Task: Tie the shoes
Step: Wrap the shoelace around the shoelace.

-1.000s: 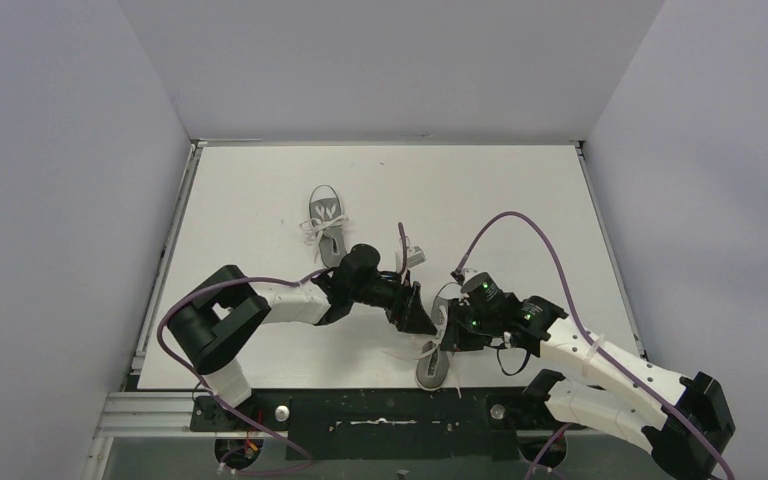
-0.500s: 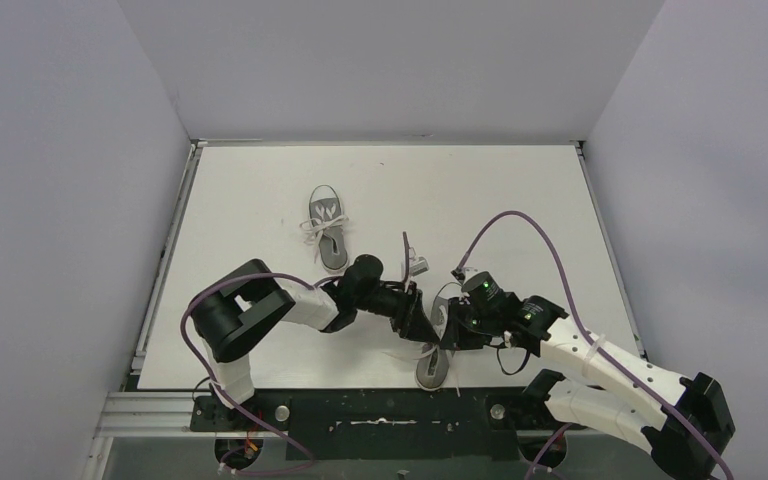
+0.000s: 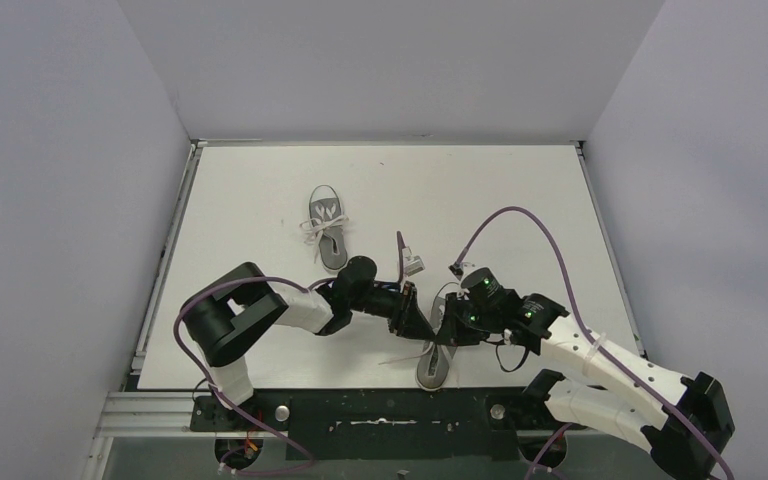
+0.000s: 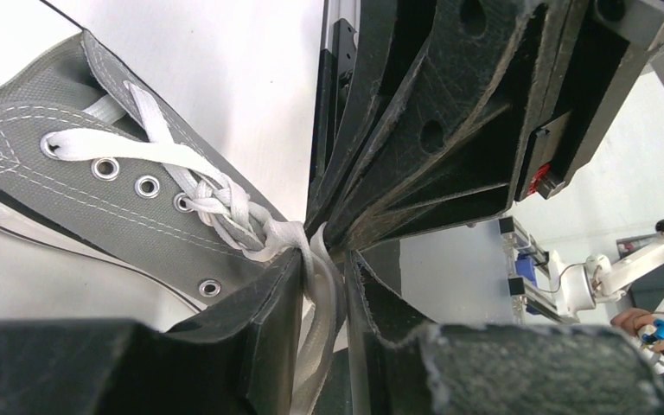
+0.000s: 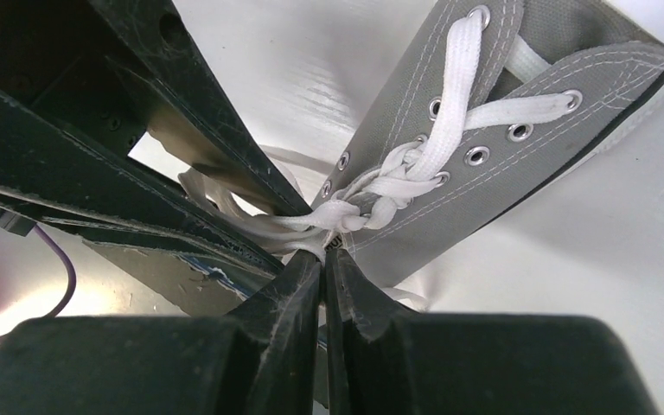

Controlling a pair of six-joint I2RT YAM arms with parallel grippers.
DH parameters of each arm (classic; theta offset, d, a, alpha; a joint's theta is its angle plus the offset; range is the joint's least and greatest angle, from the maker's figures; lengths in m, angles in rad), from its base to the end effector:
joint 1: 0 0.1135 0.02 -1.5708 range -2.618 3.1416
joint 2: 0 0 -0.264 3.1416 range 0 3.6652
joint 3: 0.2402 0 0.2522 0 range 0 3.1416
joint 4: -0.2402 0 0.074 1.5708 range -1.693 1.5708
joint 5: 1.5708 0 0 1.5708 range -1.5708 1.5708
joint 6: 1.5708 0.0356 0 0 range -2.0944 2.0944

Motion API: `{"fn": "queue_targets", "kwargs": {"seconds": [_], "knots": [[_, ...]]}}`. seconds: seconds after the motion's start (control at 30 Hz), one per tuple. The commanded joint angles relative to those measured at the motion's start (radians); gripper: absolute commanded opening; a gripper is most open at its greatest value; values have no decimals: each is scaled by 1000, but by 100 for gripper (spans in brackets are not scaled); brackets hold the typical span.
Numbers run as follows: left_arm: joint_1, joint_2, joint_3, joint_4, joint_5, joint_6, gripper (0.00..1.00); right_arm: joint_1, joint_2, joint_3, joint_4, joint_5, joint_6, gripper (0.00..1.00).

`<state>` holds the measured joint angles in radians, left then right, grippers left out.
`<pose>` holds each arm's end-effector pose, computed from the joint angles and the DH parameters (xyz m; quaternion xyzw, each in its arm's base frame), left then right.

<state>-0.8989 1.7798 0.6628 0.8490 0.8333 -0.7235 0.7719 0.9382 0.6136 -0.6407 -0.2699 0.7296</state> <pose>0.1851 -0.2751 0.1520 0.3081 0.7029 -0.6237 0.1484 0.1201 0.1302 0.2161 -0.0601 0.9448 0.2954 0.1284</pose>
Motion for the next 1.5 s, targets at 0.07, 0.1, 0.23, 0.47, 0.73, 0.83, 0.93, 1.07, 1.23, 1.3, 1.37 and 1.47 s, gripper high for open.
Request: {"fn": "queue_targets", "kwargs": {"seconds": [0.07, 0.1, 0.23, 0.47, 0.73, 0.83, 0.93, 1.07, 1.23, 1.3, 1.37, 1.47], "knots": [[0, -41, 38, -46, -13, 80, 11, -7, 15, 30, 53, -14, 2, 8], [2, -44, 36, -58, -17, 88, 9, -6, 16, 28, 52, -13, 3, 8], [6, -61, 24, -90, -39, 120, 4, -6, 12, 24, 40, -8, 11, 12], [24, -75, 20, -95, -37, 119, 0, -20, -7, 68, -49, 60, -9, 33], [29, -63, 29, -114, -10, 133, 1, -90, 72, 133, 0, -28, -93, 35], [29, -53, 36, -117, -2, 139, 1, -117, 94, 138, 12, -77, -118, 37], [28, -50, 43, -116, 3, 143, 1, -146, 139, 149, 16, -118, -149, 38], [28, -57, 54, -138, 9, 158, 1, -158, 182, 150, 53, -189, -183, 35], [28, -57, 64, -154, 23, 170, 1, -176, 209, 133, 79, -230, -198, 32], [30, -58, 69, -161, 26, 175, 1, -179, 217, 124, 94, -250, -199, 32], [30, -55, 73, -165, 29, 179, 1, -179, 218, 118, 104, -270, -200, 32], [30, -50, 77, -172, 37, 188, 1, -185, 210, 118, 87, -283, -220, 34]]}}
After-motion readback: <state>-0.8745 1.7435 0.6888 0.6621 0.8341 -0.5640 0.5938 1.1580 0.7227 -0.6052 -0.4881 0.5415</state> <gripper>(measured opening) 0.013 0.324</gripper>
